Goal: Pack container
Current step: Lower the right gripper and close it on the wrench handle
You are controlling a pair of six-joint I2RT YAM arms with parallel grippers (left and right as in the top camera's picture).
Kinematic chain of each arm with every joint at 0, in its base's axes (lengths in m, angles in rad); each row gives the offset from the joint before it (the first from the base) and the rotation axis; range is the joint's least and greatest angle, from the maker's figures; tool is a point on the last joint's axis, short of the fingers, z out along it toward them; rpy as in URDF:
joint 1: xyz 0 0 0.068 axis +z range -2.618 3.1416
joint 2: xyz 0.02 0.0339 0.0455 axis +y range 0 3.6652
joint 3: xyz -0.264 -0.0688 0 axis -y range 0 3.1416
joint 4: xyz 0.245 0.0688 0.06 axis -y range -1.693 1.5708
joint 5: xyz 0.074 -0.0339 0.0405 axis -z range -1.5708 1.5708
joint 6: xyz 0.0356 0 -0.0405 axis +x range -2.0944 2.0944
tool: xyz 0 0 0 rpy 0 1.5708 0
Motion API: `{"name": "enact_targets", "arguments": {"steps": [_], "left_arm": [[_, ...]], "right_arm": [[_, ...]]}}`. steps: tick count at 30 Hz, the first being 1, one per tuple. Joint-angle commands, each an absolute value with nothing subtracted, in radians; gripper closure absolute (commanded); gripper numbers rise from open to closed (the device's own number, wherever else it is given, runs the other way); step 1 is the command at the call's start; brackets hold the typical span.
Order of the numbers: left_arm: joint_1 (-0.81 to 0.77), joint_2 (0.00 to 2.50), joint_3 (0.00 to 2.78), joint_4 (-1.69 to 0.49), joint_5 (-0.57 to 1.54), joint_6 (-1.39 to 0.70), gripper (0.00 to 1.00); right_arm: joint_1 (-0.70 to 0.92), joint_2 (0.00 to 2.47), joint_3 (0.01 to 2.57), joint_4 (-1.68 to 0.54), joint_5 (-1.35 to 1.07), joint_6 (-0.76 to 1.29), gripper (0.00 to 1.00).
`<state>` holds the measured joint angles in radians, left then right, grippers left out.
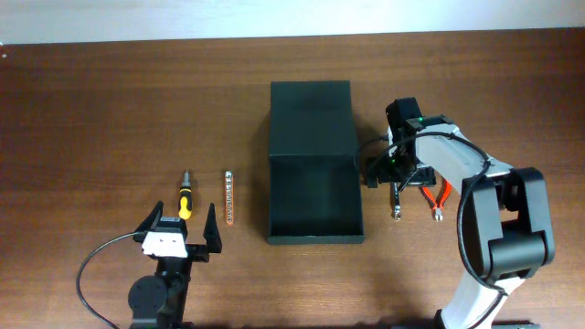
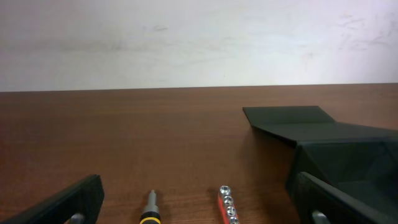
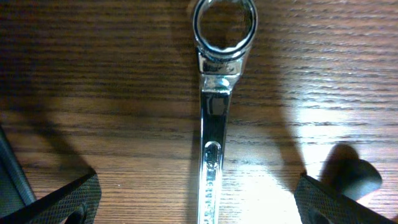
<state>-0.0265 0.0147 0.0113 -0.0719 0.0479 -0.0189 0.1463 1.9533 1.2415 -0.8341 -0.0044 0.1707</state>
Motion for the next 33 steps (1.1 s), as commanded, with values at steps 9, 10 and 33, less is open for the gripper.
{"name": "enact_targets", "arguments": {"steps": [9,10,33], "left_arm": [[-0.021,0.007,0.009,-0.079,0.047,-0.003,0.01],[-0.021,0.007,0.009,-0.079,0.047,-0.003,0.01],[-0.021,0.007,0.009,-0.079,0.047,-0.003,0.01]], "right_arm": [[0.143,1.974,1.232,-0.834,-0.014,0.162,0.11],[0.143,1.974,1.232,-0.834,-0.015,0.162,0.2],[0.143,1.974,1.232,-0.833,-0.013,0.162,0.92]]}}
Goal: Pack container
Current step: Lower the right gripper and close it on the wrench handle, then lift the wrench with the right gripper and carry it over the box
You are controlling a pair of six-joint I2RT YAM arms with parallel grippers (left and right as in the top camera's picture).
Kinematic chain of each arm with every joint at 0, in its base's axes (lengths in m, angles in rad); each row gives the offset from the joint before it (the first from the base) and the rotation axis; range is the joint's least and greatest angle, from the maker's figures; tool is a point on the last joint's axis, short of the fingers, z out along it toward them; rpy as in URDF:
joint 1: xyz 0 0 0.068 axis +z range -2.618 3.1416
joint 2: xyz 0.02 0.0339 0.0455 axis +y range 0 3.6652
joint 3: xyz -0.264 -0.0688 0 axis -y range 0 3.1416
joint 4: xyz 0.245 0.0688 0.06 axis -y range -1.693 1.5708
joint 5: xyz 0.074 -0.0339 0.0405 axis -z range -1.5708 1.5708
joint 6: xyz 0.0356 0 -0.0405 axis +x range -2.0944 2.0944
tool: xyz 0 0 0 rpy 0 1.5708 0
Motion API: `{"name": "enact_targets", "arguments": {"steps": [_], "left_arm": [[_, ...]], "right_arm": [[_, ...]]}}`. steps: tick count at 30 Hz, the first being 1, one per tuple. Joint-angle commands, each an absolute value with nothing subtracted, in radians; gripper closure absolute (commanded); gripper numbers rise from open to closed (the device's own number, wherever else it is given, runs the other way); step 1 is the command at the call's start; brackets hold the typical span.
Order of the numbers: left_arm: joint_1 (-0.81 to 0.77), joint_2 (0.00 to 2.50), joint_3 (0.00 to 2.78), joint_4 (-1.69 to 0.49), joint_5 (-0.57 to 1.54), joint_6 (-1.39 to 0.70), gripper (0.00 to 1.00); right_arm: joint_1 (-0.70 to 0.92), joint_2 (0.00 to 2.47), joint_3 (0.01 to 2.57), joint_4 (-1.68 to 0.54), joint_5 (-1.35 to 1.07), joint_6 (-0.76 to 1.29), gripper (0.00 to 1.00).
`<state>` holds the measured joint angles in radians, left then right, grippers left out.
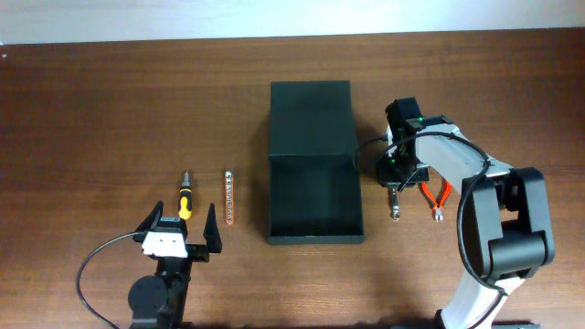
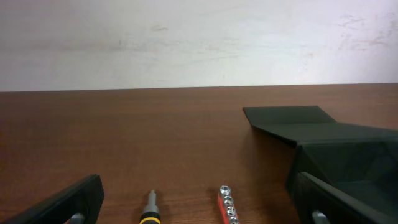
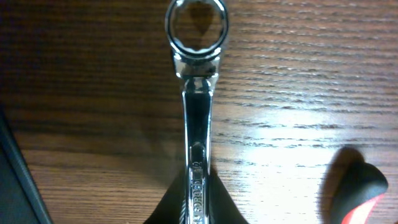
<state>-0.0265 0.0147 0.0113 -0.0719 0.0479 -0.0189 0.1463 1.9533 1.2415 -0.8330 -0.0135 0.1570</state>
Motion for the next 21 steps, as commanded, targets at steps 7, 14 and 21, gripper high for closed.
{"name": "enact_targets", "arguments": {"steps": [7,14,21], "left_arm": [[-0.021,0.007,0.009,-0.079,0.047,-0.003,0.01],[-0.021,0.007,0.009,-0.079,0.047,-0.003,0.01],[-0.021,0.007,0.009,-0.079,0.047,-0.003,0.01]], "right_arm": [[0.14,1.974,1.272,-0.881,0.036,0.162,0.96],[0.097,1.974,1.458,-1.013,0.039,0.161,0.96],[0.074,1.973,1.791,-1.241,0.05,0.053,0.96]]}}
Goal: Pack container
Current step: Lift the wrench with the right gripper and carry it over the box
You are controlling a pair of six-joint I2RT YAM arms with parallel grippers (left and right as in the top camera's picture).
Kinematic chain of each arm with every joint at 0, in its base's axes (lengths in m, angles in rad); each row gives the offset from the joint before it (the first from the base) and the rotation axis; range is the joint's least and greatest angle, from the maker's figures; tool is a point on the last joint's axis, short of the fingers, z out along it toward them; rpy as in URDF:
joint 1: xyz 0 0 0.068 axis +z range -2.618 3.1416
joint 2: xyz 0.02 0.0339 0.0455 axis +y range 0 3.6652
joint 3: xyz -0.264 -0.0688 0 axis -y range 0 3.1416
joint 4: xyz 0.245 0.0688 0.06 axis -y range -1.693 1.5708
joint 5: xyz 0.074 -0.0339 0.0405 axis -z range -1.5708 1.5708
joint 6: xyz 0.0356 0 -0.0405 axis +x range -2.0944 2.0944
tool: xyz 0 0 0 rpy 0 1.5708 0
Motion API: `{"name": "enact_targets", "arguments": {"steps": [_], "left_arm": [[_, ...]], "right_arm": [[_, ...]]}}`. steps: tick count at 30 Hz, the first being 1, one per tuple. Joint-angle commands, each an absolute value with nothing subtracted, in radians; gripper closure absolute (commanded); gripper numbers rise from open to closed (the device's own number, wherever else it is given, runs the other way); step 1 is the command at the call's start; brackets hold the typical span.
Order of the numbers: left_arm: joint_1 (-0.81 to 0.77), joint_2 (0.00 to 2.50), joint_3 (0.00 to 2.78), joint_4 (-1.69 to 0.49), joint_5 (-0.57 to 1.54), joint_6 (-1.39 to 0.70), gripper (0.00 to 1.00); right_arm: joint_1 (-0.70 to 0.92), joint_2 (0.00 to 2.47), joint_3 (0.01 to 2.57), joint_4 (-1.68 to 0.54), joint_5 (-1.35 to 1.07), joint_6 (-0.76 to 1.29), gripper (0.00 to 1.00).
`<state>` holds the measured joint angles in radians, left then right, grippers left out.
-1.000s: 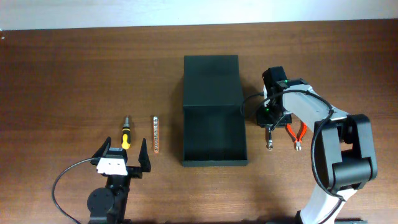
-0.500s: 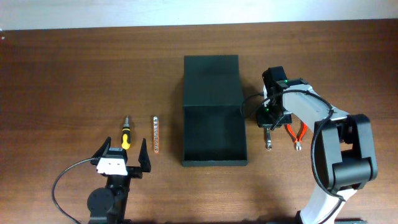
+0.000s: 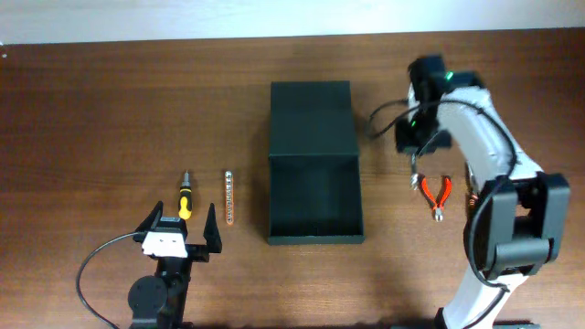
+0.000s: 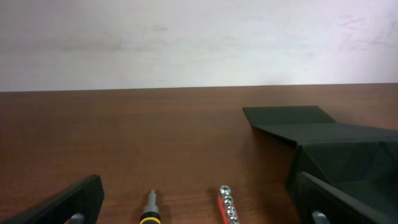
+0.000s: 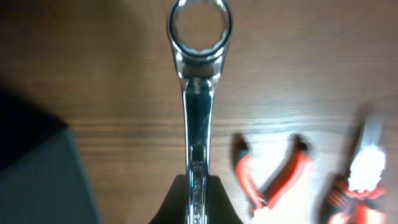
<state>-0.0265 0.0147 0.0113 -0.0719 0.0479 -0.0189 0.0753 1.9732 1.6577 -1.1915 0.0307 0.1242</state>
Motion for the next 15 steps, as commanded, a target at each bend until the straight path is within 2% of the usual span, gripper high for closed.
{"name": "enact_targets", "arguments": {"steps": [1,9,15], "left_arm": [[-0.021,0.007,0.009,-0.079,0.047,-0.003,0.01],[-0.021,0.007,0.009,-0.079,0.047,-0.003,0.01],[-0.021,0.007,0.009,-0.079,0.047,-0.003,0.01]], "right_arm": [[0.078,1.973,1.846,-1.283,0.05,0.033,0.96],[0.178,1.95,2.226,-1.605,-0.052,-0.046,0.96],[0.359,1.924,2.27,-1.685,-0.045,-0.154,0.96]]}}
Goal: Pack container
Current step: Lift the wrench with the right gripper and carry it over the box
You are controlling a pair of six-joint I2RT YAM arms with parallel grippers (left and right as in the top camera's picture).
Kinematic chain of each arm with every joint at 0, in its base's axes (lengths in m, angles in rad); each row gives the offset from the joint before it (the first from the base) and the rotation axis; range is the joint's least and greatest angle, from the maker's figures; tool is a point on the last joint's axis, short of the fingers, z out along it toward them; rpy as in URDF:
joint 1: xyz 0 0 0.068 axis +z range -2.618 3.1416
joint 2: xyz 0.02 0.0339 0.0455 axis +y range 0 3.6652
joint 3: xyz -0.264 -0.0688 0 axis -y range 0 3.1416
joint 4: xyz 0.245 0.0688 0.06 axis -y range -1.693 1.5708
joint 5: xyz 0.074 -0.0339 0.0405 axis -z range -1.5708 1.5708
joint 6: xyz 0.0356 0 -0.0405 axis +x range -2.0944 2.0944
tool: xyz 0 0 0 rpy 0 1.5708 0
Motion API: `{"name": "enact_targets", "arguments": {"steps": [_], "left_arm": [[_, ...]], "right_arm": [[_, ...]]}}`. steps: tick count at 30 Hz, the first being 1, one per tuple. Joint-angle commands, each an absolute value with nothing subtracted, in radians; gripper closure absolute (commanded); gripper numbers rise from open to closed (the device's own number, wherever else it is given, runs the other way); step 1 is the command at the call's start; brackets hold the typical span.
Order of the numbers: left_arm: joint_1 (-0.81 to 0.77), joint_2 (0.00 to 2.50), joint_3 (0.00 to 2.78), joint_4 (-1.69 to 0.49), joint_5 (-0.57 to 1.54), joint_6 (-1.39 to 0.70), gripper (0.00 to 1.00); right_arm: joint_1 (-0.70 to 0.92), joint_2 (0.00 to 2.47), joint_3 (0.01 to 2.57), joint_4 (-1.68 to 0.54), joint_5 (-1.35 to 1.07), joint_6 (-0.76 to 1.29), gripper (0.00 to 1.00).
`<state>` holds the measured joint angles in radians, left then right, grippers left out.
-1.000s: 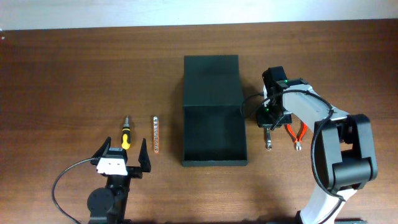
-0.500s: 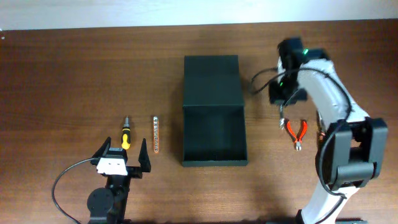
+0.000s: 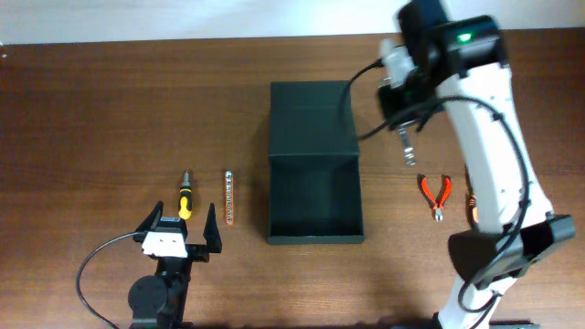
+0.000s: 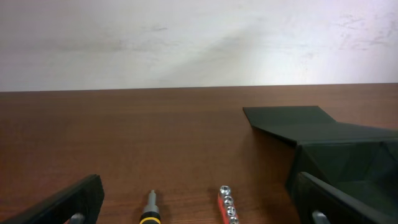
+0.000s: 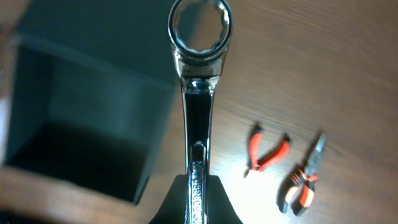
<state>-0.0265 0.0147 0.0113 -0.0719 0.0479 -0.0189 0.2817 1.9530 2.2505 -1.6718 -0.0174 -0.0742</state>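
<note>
The open black box (image 3: 314, 194) lies in the middle of the table, its lid (image 3: 311, 116) folded back behind it; the box (image 5: 74, 118) also shows far below in the right wrist view. My right gripper (image 5: 198, 198) is shut on a chrome wrench (image 5: 199, 74), held high in the air just right of the lid (image 3: 406, 142). My left gripper (image 3: 179, 236) stands open at the near left, with nothing between its fingers. A yellow-handled screwdriver (image 3: 185, 196) and a red rail of sockets (image 3: 229, 197) lie just ahead of it.
Red-handled cutters (image 3: 436, 194) and orange-and-black pliers (image 5: 301, 180) lie on the table right of the box. A pale wall (image 4: 199, 37) runs along the table's far edge.
My right gripper, still shut on the wrench, has risen much higher and moved a little left toward the lid. The left arm and the tools on the table have not moved.
My right gripper was open around the wrench lying on the table right of the box. Then it was shut on the wrench there. Then it held the wrench off the table behind the cutters, and now it holds it high beside the lid.
</note>
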Motion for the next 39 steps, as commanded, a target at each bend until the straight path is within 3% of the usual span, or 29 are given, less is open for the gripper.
{"name": "enact_targets", "arguments": {"steps": [1,11,22,39], "left_arm": [[-0.021,0.007,0.009,-0.079,0.047,-0.003,0.01],[-0.021,0.007,0.009,-0.079,0.047,-0.003,0.01],[-0.021,0.007,0.009,-0.079,0.047,-0.003,0.01],[-0.021,0.007,0.009,-0.079,0.047,-0.003,0.01]], "right_arm": [[0.391,1.924,2.267,-1.691,-0.044,-0.174,0.96],[0.595,1.926,2.142,-1.614,0.024,-0.191,0.96],[0.598,1.926,1.846,-1.437,0.011,-0.191,0.96],[0.611,1.957,1.737,-1.281,-0.053,-0.191,0.96]]}}
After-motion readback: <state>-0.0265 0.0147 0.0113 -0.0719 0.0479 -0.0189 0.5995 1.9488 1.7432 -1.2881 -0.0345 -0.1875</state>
